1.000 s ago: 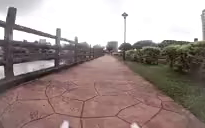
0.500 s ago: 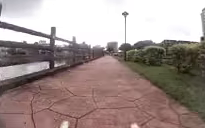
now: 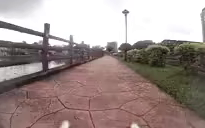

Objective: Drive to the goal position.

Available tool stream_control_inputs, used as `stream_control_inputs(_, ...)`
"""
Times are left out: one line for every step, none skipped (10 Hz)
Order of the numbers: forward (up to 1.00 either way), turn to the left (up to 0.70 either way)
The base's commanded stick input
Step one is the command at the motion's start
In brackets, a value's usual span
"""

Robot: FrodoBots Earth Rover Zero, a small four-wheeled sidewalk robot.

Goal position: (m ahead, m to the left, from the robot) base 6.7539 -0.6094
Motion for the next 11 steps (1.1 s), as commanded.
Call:
stream_control_inputs(0.7,0.01)
stream_control_inputs(0.7,0.0)
stream_control_inputs(0.7,0.0)
stream_control_inputs(0.7,0.0)
stream_control_inputs(0.7,0.0)
stream_control_inputs(0.7,0.0)
stream_control_inputs(0.7,0.0)
stream_control_inputs(0.7,0.0)
stream_control_inputs(0.7,0.0)
stream_control_inputs(0.7,0.0)
stream_control_inputs(0.7,0.0)
